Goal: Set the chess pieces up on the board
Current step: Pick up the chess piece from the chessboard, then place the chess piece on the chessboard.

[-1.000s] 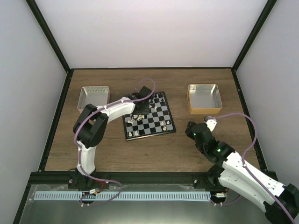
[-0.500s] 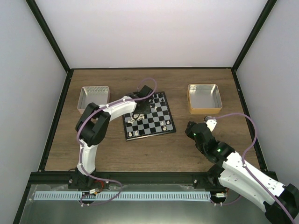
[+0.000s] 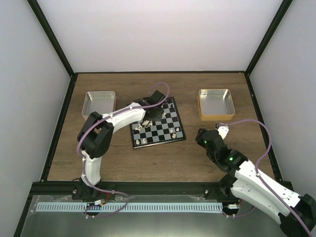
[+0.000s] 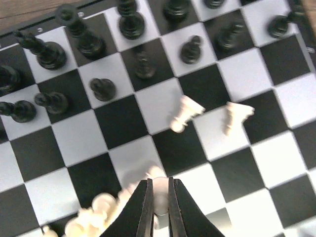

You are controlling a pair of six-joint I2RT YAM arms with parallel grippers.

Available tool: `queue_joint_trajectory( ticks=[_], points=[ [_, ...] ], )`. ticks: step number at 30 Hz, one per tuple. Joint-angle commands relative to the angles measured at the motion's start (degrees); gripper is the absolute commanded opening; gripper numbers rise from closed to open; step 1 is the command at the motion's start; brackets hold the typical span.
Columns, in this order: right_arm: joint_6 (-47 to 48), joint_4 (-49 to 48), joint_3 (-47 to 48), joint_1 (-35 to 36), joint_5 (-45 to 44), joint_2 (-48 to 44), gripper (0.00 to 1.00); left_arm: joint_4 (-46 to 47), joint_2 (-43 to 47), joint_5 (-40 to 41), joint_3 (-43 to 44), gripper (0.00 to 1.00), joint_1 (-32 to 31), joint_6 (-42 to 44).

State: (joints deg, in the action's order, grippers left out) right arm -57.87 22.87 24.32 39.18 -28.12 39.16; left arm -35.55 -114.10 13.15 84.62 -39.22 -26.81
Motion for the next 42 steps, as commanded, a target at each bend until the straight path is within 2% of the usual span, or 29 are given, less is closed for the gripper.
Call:
queue_joint_trajectory(
  ticks=[1,10,18,42],
  points=[
    [-0.3,-0.7,-0.1,-0.1,-0.5,0.3,0.61,-0.3,3.6,1.1,-1.2,0.07,-2.7,-1.0],
    [-1.1,-0.5,-0.3,-0.2,-0.6,0.3,0.61,1.5,5.4,-2.0,-5.4,0.07,-7.8,-3.3],
    [-1.0,-0.7,-0.3,-0.1,-0.3,0.5,0.60,3.6,2.8,-3.4,-7.4,0.07,-12.6,-4.6],
    [-0.6,-1.2,-0.9,-0.2,-0.3,0.7,0.61,2.4,-2.3,-0.1,-3.3,0.08,-13.0,-3.0]
  ],
)
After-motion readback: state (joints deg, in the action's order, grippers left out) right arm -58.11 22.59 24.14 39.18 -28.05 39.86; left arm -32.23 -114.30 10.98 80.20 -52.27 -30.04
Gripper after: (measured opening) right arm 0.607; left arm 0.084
